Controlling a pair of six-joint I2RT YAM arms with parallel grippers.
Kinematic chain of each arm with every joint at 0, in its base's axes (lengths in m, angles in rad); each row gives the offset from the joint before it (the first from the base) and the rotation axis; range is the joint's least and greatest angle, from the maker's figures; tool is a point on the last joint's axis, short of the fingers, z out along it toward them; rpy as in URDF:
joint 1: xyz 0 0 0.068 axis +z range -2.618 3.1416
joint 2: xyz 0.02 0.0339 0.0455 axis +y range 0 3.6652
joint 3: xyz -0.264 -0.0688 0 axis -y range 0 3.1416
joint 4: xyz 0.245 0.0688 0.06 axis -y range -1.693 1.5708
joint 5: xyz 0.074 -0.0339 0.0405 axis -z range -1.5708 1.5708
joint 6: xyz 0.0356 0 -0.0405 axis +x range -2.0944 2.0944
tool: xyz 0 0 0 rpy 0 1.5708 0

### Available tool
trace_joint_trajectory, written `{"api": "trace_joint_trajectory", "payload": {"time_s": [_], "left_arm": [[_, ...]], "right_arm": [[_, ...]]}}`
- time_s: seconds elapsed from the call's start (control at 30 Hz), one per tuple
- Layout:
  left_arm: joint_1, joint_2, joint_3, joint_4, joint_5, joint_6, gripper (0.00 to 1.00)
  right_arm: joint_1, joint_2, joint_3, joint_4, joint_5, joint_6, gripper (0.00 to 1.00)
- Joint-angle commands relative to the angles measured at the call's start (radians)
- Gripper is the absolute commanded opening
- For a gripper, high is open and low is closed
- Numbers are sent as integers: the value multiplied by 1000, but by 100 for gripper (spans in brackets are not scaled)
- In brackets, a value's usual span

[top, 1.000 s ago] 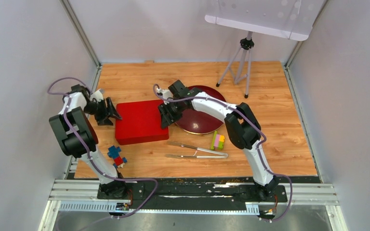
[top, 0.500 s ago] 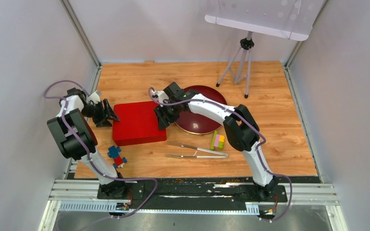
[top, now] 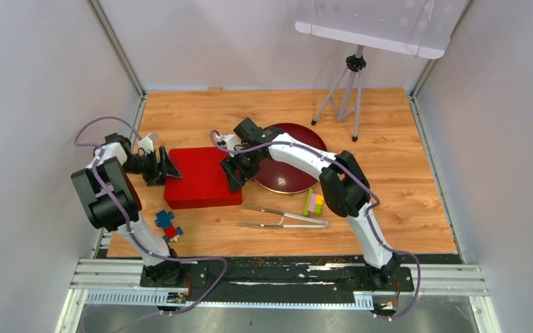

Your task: Pack the chocolate

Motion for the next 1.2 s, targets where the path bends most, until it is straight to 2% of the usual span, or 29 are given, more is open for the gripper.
{"api": "trace_joint_trajectory", "payload": {"time_s": [0.0, 0.1, 0.2, 0.23, 0.37, 0.47, 0.53, 0.63, 0.83, 1.0, 1.1, 1.17], "left_arm": [[-167, -68, -62, 6, 140, -95, 74], [-236, -108, -73, 17, 29, -103, 73], [-225, -112, -66, 4, -129, -103, 70], [-197, -111, -61, 3, -179, -103, 69], [-54, -80, -72, 49, -234, -108, 63], [-22, -12, -80, 68, -214, -123, 61], [-11, 30, -101, 99, -132, -167, 61], [-10, 48, -84, 78, -164, -147, 61], [-11, -71, 131, -67, -193, -82, 69], [-12, -158, 224, -99, -338, -69, 70], [-39, -190, 222, -57, -346, -62, 69], [-66, -189, 224, 2, -282, -88, 65]], "right_arm": [[52, 16, -37, 19, 90, -75, 66], [46, -26, -120, 15, 153, -115, 65], [36, -49, -205, 33, 173, -127, 65], [35, -52, -220, 39, 175, -133, 65], [35, -32, -189, 44, 185, -147, 65], [36, -1, -154, 39, 188, -150, 65], [35, 15, -149, 34, 194, -166, 65], [29, 21, -160, 35, 202, -185, 64], [17, 15, -132, 33, 204, -200, 63], [17, 37, -108, 34, 189, -193, 63], [13, 45, -100, 34, 181, -188, 63], [8, 49, -96, 30, 180, -186, 63]]}}
